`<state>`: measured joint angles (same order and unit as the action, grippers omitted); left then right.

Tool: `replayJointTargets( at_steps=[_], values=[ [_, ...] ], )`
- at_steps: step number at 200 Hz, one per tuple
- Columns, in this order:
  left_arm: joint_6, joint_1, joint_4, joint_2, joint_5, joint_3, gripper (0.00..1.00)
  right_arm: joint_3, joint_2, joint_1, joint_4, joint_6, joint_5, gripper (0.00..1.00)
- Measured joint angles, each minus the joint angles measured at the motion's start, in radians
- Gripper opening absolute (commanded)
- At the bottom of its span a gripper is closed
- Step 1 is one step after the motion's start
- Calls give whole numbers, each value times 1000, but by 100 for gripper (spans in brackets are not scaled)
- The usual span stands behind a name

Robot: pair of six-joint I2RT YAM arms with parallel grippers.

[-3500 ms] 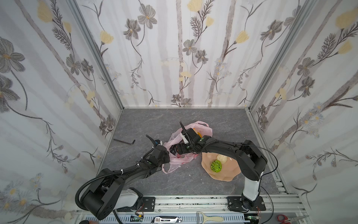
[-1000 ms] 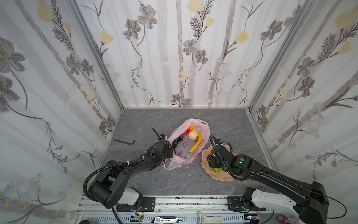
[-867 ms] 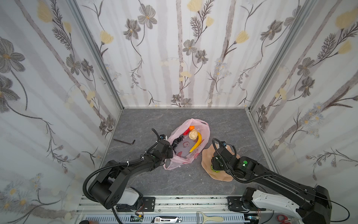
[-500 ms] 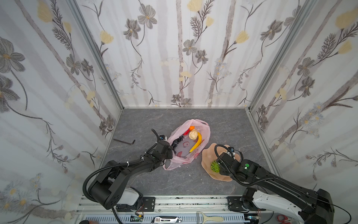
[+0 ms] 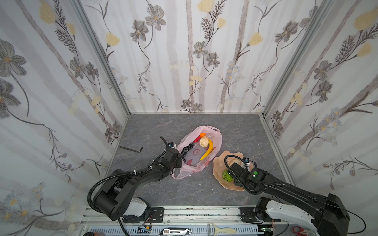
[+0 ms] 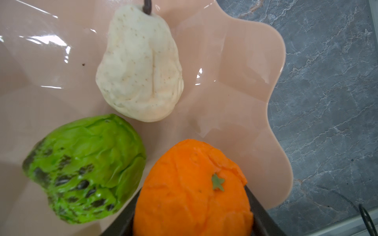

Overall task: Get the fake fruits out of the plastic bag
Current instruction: 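Lift the orange out with the right gripper and carry it over the bowl, then lower the orange into the bowl and open the right gripper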

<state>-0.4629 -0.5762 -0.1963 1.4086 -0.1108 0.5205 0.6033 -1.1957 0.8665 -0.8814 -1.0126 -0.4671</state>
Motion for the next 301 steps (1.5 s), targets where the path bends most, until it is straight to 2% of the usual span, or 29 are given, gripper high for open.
replayJointTargets(
  at_steps=[89,182,242,301],
  values=[
    [11,0,-2,6,-13,0,24,3,-137,14,42,-6,-38,66],
    [18,0,-2,18,-17,1,25,46,-238,42,112,50,-36,77],
    [18,0,-2,24,-20,1,25,46,-209,52,129,72,0,70],
    [18,0,-2,25,-20,1,25,47,-164,53,124,74,35,80]
  ],
)
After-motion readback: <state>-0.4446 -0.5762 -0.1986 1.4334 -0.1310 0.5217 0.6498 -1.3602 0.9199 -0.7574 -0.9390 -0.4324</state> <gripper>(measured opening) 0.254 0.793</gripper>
